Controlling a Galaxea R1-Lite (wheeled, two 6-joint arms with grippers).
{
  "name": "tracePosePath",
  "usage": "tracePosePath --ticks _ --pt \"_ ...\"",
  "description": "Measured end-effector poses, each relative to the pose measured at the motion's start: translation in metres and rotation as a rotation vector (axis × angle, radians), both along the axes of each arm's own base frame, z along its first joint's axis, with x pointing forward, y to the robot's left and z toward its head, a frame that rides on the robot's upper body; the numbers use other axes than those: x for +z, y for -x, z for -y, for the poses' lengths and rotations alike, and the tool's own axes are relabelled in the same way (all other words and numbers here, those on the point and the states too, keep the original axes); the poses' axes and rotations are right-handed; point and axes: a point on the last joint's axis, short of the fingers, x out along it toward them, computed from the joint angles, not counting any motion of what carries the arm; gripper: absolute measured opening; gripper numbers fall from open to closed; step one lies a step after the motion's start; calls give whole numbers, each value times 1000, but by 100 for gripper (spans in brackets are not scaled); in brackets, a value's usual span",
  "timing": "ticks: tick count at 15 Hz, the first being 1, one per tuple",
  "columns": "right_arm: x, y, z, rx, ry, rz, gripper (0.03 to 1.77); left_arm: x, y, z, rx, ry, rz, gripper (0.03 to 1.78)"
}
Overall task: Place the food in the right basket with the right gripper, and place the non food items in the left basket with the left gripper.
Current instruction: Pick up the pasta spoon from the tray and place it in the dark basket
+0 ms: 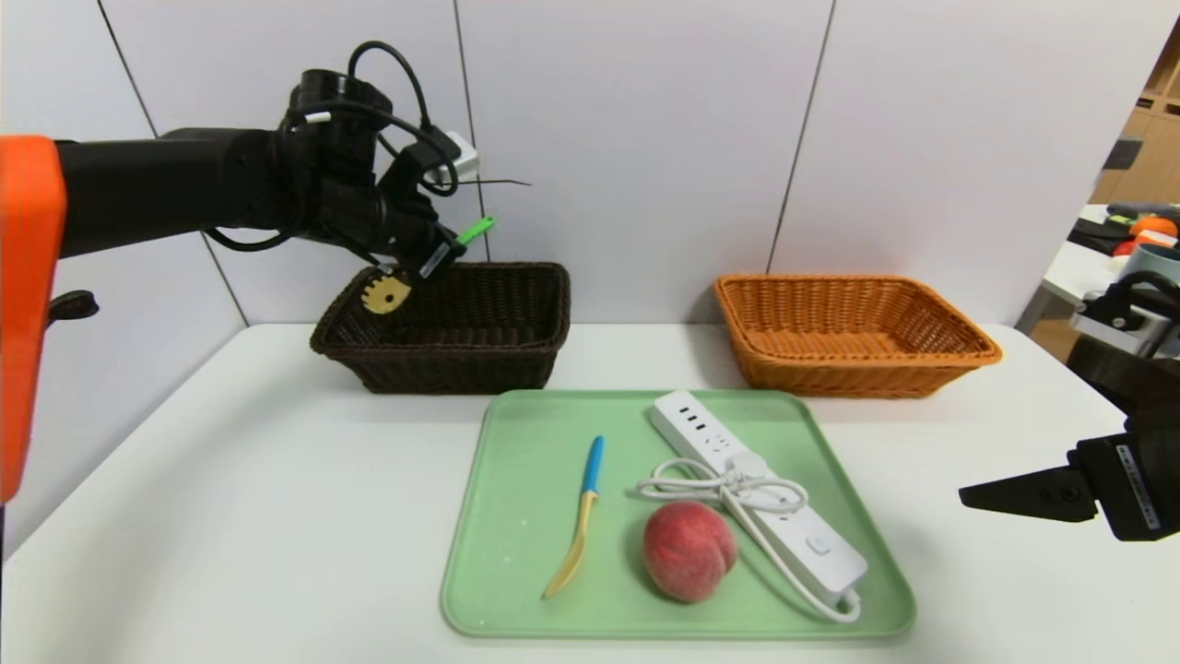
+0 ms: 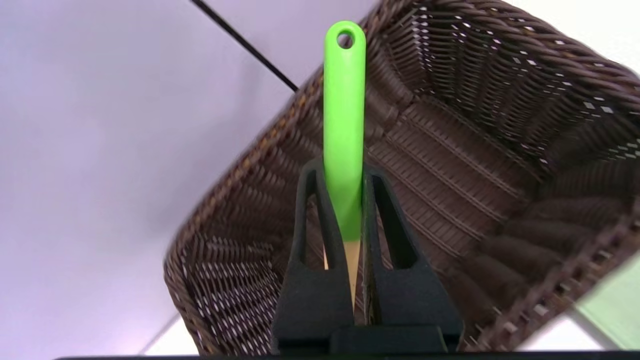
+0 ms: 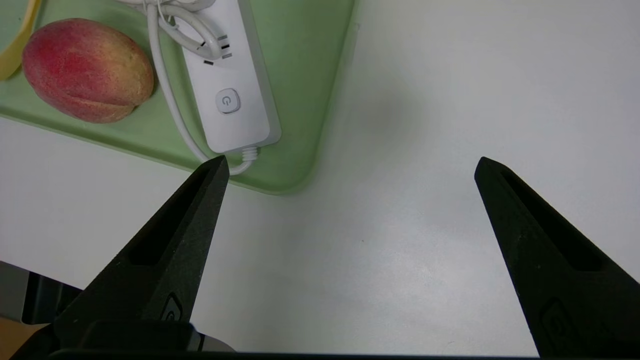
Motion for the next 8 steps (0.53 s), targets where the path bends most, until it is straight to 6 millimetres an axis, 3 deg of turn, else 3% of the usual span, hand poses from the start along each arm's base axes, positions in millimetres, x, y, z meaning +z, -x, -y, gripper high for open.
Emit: tracePosePath --ticks 8 --pt "-1 1 1 -7 0 0 170 -41 -36 -3 -69 -146 62 13"
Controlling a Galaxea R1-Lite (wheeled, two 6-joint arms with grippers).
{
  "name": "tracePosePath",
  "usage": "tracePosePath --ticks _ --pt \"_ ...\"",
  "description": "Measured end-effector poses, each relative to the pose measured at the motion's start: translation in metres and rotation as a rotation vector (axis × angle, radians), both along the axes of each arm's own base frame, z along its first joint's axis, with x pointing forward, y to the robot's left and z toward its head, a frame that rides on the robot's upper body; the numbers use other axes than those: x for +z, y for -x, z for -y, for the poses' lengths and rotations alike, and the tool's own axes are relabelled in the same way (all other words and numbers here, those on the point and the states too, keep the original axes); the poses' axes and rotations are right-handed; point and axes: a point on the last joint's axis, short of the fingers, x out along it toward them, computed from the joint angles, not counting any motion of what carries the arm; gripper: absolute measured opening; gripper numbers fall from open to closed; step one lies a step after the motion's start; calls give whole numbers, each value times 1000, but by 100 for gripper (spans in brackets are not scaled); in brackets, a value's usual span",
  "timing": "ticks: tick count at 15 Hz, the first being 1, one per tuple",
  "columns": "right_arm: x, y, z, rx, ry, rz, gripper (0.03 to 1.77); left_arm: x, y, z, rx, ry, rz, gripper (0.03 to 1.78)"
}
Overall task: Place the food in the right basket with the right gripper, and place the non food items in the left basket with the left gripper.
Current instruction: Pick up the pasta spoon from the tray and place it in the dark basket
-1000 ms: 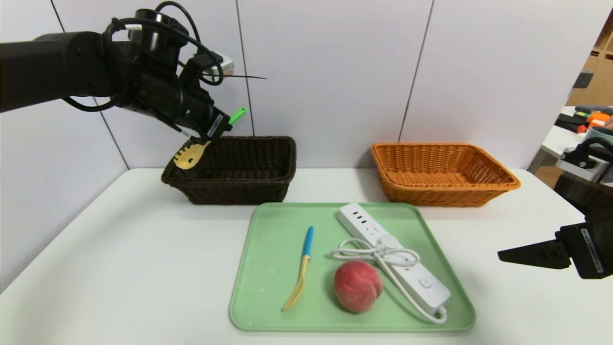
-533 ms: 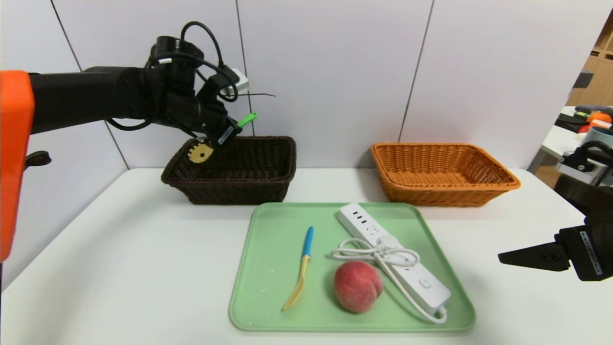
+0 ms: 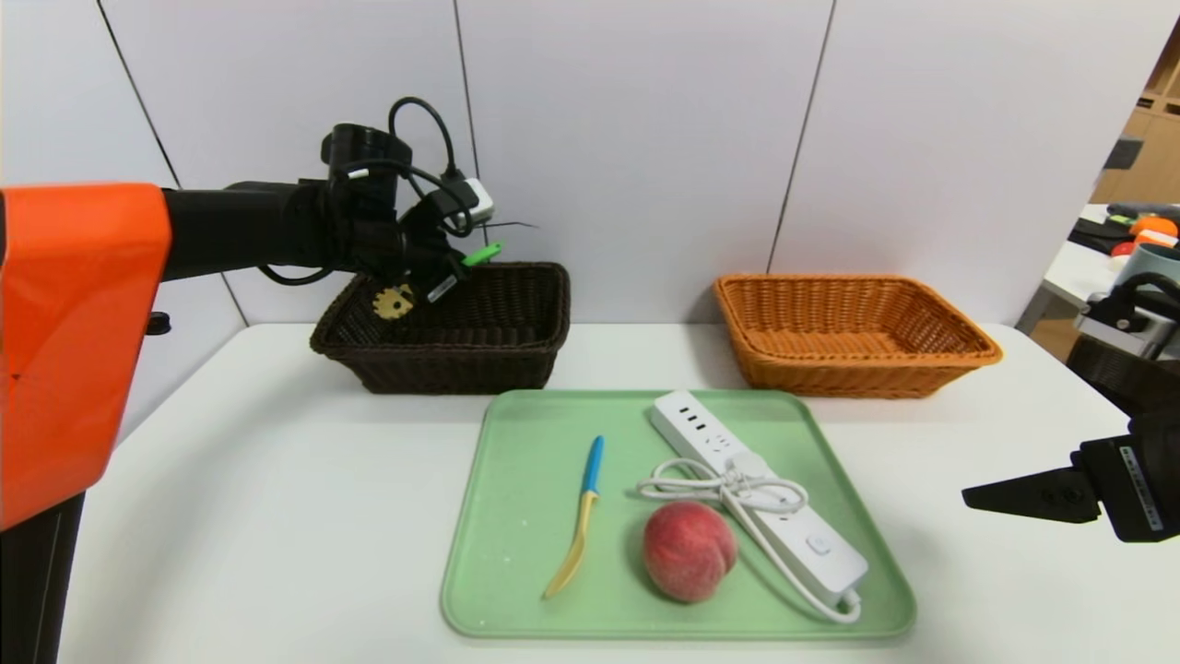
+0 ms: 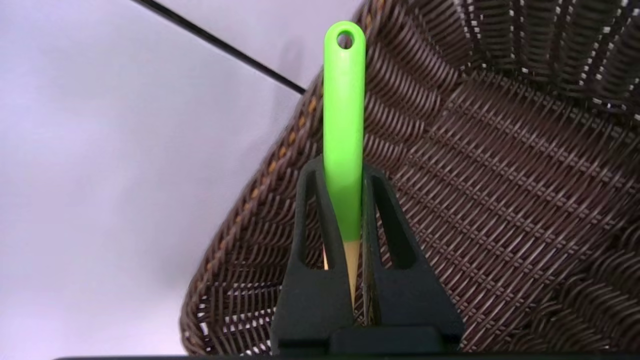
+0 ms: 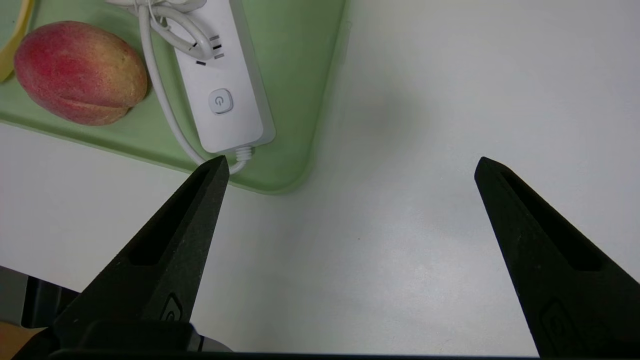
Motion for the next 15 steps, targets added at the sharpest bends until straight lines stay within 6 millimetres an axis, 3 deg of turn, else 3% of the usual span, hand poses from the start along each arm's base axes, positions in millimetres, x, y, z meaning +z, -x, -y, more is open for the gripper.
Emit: tracePosePath --ticks 4,9,12,15 --pt "-1 -1 0 0 1 -6 170 -7 -4 -4 -24 10 -21 13" --pt "-2 -2 0 0 1 -7 170 -9 -4 -5 -20 13 -32 86" --pt "-1 -2 0 0 0 -5 170 -6 1 -6 -12 35 -72 113" --pt "-1 -2 -1 13 -17 -4 170 9 17 1 -8 184 -162 132"
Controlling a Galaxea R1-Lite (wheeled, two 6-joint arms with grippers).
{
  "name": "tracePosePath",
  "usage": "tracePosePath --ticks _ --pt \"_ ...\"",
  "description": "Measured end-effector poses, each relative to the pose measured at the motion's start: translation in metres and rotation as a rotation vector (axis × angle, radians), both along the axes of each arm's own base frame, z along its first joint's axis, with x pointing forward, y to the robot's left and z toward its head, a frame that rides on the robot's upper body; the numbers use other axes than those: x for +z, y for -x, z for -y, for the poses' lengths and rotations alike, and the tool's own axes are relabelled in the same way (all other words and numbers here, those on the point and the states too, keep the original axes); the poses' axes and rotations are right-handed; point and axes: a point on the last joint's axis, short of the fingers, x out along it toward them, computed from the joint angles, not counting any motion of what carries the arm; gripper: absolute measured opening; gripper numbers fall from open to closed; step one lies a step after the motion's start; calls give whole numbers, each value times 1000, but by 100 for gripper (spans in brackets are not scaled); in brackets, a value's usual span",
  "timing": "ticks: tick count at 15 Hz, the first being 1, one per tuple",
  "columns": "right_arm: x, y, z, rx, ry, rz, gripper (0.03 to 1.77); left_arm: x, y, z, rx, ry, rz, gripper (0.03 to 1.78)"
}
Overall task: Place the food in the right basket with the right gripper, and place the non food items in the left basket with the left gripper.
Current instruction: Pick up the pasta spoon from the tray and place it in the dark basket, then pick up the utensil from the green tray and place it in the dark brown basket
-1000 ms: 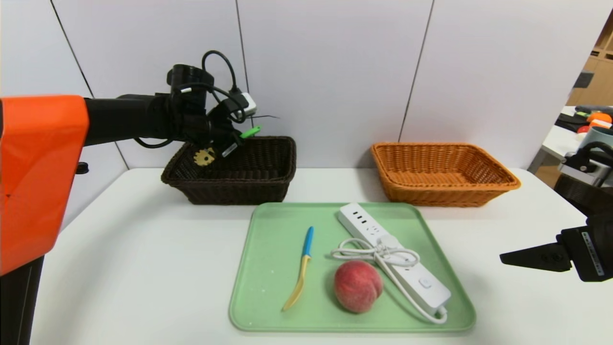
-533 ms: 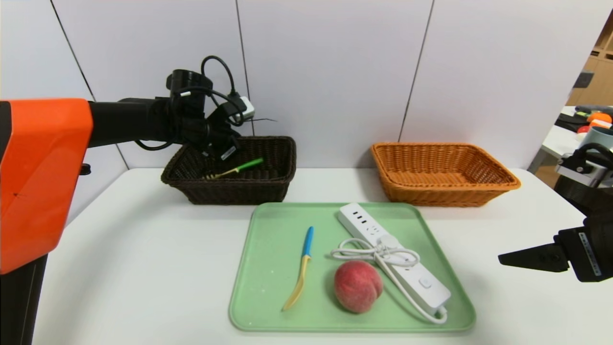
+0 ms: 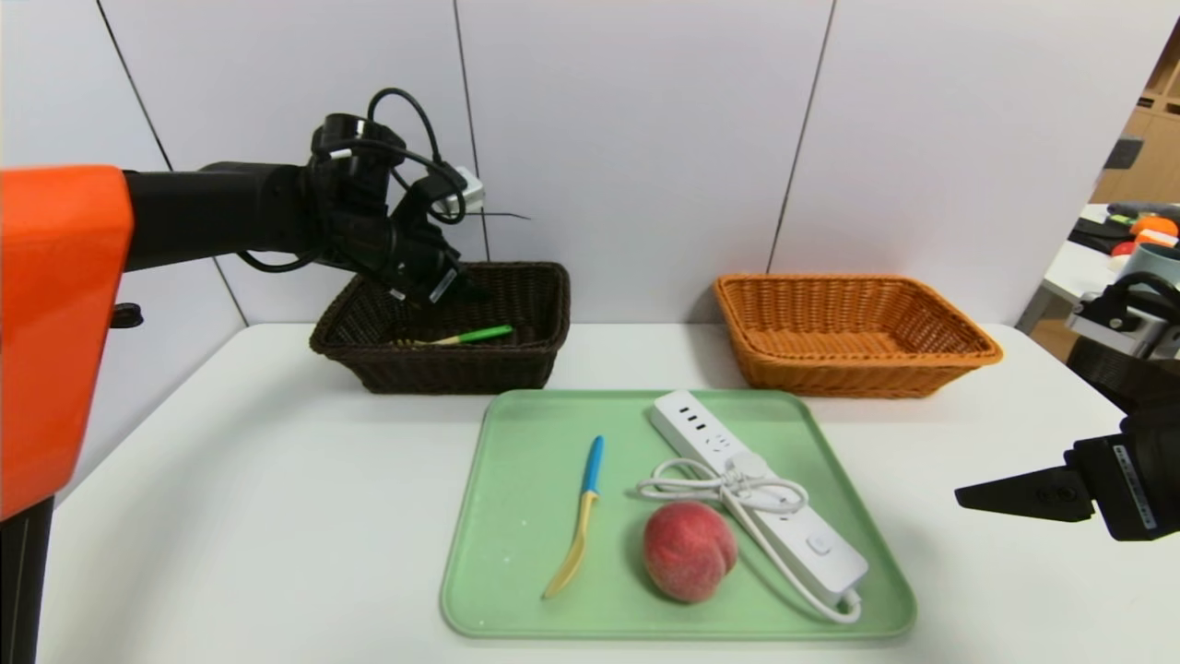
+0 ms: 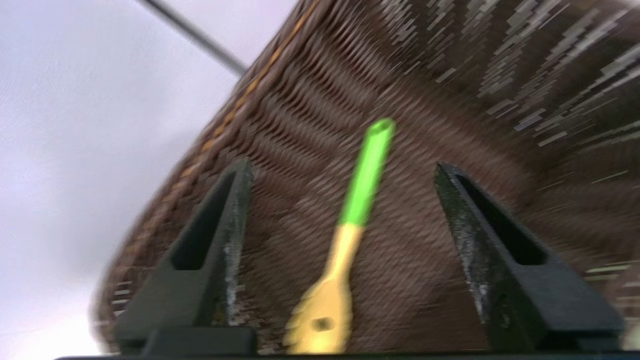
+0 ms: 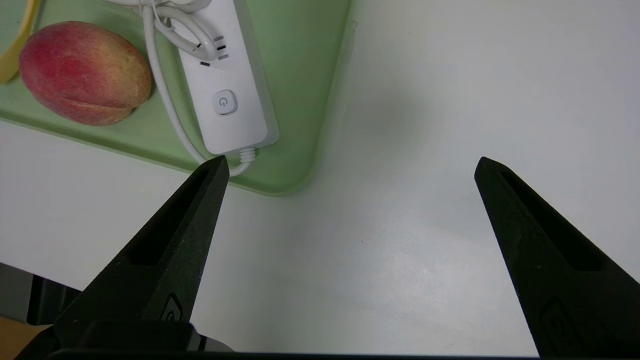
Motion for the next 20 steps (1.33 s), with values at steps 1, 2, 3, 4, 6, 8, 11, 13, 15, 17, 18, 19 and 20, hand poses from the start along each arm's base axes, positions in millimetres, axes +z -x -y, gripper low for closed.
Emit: tracePosePath --ticks 1,2,3,4,6,8,11,13,15,17,18,19,20 --pt "0 0 0 2 -2 3 170 6 6 2 11 45 -22 136" --pt "1 -1 0 2 -3 14 170 12 11 4 23 82 -39 140" --pt "2 -2 -1 2 -5 32 170 19 17 6 38 121 -50 144" --pt "3 -3 -1 3 -6 44 170 25 22 10 50 155 -62 147" --pt "3 -3 -1 4 -7 44 170 32 35 17 64 201 -102 152" --pt "2 -2 -1 4 -6 42 170 31 52 21 70 208 -173 156" --pt "1 0 -1 4 -6 44 170 27 84 39 141 216 -271 161" --pt "1 1 0 3 -6 46 170 24 104 48 219 178 -281 163" --pt "2 3 0 4 -7 50 170 22 125 59 232 179 -308 165" --pt "2 5 0 3 -7 54 170 18 143 70 228 180 -340 166" --pt "3 6 0 3 -7 55 170 14 151 76 239 172 -352 167" --pt "3 6 0 3 -7 56 170 11 158 83 256 166 -358 167" --pt "3 7 0 3 -8 57 170 8 165 92 272 162 -363 167"
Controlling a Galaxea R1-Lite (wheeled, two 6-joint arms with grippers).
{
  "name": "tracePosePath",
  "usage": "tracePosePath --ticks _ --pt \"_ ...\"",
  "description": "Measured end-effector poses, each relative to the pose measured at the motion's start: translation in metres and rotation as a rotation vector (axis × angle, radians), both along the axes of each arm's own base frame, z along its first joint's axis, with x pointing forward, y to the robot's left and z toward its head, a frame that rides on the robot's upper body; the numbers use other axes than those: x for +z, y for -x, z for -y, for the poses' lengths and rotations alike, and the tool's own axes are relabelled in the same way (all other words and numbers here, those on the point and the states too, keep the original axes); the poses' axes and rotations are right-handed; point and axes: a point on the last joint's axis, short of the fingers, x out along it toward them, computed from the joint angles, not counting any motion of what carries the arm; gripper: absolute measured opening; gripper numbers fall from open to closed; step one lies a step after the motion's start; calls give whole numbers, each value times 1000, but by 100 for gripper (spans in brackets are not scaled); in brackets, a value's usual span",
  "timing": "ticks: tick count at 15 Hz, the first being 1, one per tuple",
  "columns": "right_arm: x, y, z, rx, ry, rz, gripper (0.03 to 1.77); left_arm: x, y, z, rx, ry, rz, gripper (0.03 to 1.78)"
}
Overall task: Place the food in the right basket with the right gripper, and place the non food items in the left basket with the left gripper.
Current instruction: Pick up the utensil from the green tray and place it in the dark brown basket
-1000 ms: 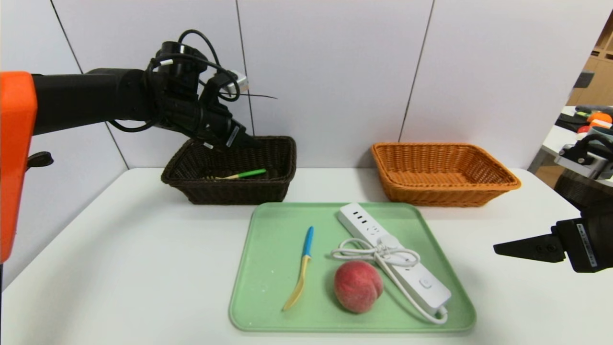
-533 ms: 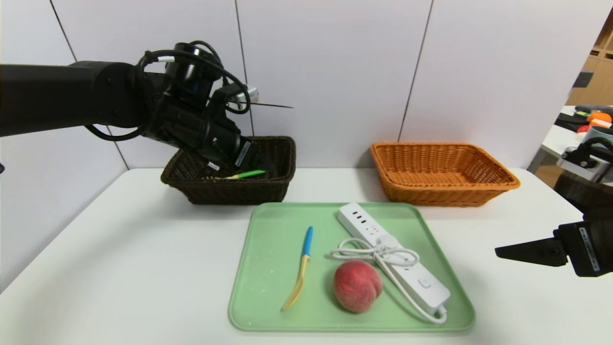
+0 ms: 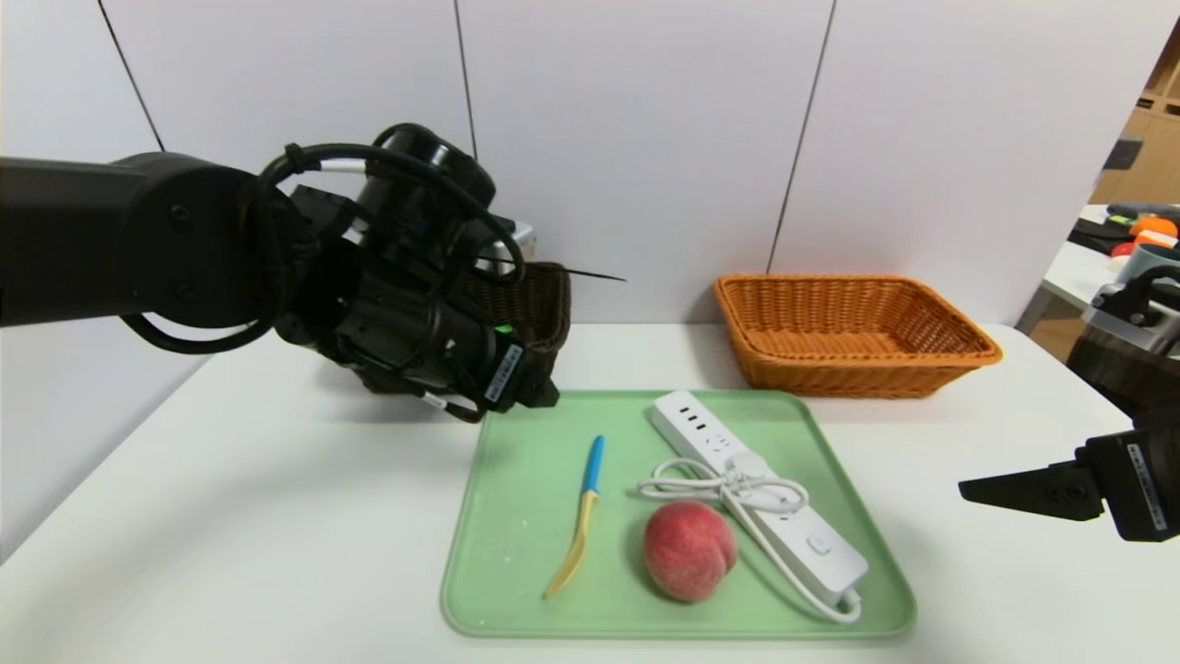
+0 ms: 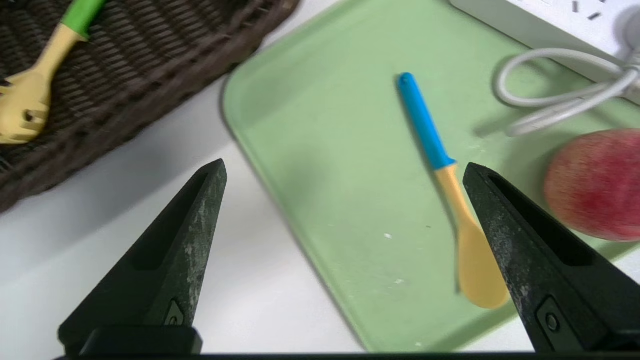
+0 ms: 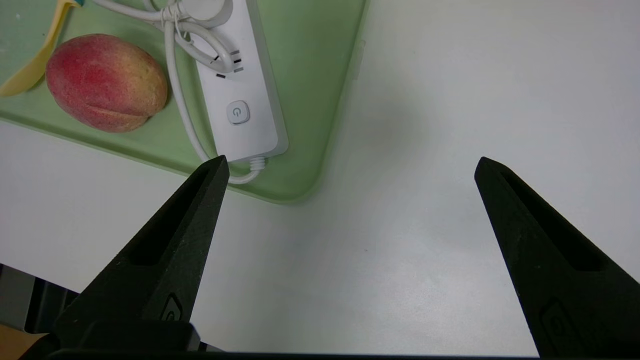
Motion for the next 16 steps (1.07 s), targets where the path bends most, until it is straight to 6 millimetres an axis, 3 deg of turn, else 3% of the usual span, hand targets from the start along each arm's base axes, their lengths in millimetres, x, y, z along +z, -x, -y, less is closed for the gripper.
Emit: tracePosePath --ticks 6,16 --pt "-4 5 1 -2 1 -7 170 -31 12 39 151 -23 -54 169" --pt "-5 5 0 6 -8 -13 170 -84 -1 70 284 -94 -133 169"
